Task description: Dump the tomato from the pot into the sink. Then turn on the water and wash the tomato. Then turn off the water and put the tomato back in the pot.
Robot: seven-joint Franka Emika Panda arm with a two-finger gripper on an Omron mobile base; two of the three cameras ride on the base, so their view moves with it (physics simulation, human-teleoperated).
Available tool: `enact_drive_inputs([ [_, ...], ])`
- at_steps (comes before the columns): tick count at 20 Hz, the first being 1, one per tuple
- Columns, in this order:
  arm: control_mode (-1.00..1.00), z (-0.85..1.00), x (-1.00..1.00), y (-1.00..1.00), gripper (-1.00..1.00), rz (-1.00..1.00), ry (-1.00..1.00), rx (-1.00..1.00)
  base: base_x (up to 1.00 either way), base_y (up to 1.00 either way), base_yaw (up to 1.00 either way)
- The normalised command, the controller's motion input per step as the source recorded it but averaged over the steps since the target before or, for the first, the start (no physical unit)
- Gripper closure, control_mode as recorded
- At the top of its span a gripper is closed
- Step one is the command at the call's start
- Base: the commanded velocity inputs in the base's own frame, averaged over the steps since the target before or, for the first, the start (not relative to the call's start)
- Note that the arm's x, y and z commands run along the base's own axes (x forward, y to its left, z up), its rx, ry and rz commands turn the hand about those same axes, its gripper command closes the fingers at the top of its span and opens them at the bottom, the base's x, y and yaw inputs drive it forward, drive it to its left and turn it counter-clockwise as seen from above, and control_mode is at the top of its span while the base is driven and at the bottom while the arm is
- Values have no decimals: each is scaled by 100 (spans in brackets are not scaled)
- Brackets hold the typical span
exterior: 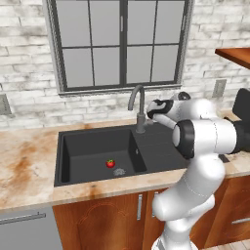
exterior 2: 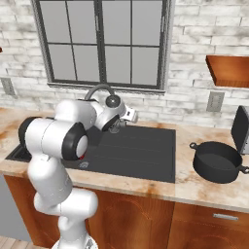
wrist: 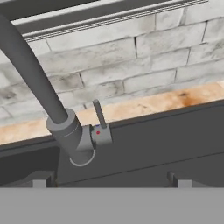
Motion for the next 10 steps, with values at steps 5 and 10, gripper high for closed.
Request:
enact_drive_inputs([
  [5,-100,-6,39,0,-100,0,0,0,0,0,0],
  [10,-100,-22,30,0,-100,1,0,0,0,0,0],
])
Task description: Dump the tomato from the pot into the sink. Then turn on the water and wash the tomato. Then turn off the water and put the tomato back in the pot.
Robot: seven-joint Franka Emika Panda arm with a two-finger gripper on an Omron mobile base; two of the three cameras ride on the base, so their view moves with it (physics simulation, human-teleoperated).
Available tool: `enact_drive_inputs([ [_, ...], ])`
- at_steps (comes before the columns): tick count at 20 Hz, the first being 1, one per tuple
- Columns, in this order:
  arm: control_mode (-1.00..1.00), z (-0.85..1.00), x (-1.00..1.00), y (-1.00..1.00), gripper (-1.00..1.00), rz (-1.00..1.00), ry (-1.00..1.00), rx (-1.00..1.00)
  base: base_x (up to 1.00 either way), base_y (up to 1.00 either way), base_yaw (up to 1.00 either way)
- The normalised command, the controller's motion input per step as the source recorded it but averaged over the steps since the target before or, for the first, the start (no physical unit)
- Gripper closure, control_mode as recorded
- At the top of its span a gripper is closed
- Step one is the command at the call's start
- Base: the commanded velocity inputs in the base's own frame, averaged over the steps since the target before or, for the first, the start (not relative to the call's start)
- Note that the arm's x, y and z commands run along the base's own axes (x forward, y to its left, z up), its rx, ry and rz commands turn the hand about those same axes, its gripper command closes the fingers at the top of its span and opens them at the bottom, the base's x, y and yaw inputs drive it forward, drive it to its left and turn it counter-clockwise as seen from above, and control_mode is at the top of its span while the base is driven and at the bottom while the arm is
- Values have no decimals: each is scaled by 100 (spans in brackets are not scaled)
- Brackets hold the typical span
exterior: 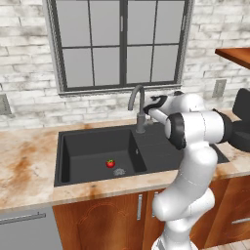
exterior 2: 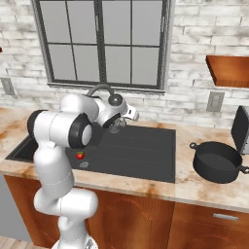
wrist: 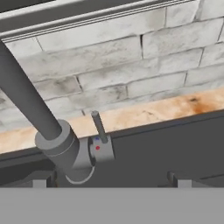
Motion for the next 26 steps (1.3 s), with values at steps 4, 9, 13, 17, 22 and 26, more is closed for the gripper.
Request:
enact_drive_inputs([
  [4,-100,-22,13,0,-100,1,0,0,0,0,0],
  [9,-100,-26,8,0,-100,2,0,-1,0,0,0],
  [13,-100,-32,9,-1,-100,1,0,-3,0,0,0],
  [17,-100,-30,16,-11,-100,0,0,-2,0,0,0],
  [22,-100,-2,27,-13,-100,0,0,0,0,0,0],
  [26,-100,-5,37,-1,-100,0,0,0,0,0,0],
])
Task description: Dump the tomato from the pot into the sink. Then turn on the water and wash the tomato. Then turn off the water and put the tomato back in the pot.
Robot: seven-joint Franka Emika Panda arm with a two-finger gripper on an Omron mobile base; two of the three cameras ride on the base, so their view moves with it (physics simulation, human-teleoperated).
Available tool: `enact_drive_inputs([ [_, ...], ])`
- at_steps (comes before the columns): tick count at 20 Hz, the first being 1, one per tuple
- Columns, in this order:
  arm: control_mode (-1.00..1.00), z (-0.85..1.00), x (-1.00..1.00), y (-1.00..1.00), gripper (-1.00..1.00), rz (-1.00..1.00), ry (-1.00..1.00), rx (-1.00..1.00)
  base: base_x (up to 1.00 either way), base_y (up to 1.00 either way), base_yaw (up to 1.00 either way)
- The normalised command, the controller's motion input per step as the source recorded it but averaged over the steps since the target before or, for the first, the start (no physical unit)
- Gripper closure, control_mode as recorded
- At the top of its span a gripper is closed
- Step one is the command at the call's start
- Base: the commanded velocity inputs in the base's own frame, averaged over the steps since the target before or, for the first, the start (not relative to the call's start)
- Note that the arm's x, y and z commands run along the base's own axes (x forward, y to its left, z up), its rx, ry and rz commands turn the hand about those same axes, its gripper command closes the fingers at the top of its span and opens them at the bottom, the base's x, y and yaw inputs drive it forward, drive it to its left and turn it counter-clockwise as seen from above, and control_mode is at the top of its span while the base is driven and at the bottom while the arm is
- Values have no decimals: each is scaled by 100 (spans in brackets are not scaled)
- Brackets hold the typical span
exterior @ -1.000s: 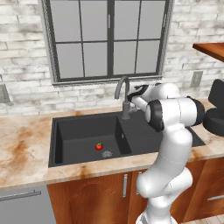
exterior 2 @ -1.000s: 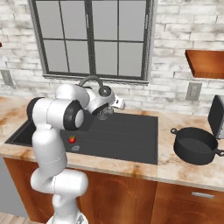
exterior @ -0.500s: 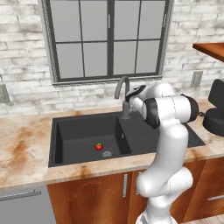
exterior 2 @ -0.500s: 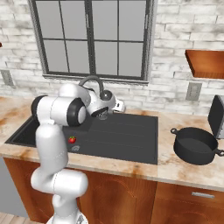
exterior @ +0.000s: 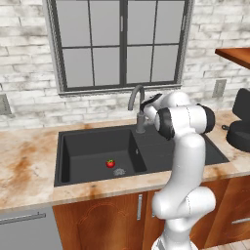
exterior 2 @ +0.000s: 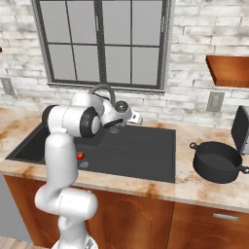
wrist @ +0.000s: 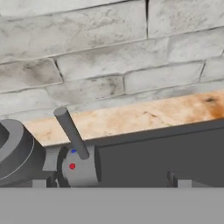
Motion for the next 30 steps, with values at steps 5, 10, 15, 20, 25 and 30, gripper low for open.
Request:
enact_drive_inputs([
  [5,-100,-16,22,0,-100,1,0,0,0,0,0],
  [10,-100,-8,25,0,-100,0,-3,0,0,0,0],
  [15,-100,-7,35,0,-100,0,0,0,0,0,0],
  [20,-100,-30,22,0,-100,0,0,-1,0,0,0],
  [25,-100,-44,19,-26,-100,-2,0,0,0,0,0],
  [30,-100,-68,2,-79,-100,-13,0,0,0,0,0],
])
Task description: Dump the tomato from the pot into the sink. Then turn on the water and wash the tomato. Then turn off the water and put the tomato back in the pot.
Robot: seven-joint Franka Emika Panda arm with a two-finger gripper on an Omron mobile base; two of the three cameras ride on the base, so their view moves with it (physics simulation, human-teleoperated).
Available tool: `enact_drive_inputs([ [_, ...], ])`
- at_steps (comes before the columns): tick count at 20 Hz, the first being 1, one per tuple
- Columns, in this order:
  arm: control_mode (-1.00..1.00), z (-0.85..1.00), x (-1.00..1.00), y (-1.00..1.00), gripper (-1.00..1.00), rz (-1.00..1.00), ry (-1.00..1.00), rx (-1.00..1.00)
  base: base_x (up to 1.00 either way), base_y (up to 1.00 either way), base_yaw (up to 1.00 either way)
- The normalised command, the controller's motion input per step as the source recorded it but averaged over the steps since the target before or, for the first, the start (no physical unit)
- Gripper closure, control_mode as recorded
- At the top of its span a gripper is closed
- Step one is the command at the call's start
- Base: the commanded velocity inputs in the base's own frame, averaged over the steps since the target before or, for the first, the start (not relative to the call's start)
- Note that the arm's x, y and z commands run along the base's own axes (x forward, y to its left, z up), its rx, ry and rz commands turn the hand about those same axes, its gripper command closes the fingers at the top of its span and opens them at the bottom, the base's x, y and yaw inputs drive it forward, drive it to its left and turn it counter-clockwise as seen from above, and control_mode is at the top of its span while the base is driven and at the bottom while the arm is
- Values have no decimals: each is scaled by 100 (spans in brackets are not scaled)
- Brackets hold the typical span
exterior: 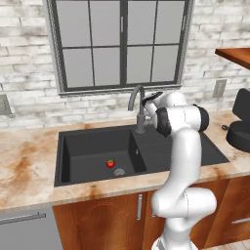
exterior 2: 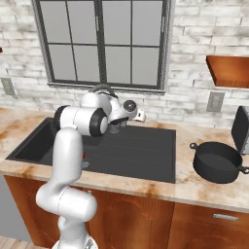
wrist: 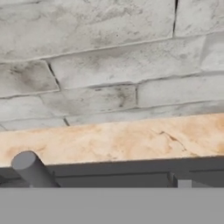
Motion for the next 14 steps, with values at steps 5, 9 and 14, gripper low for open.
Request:
enact_drive_inputs([
  [5,-100,-76,2,-92,-100,-18,0,0,0,0,0],
  [9,-100,-76,5,-89,-100,-17,0,0,0,0,0],
  [14,-100,-39,3,-15,-100,-5,0,0,0,0,0],
])
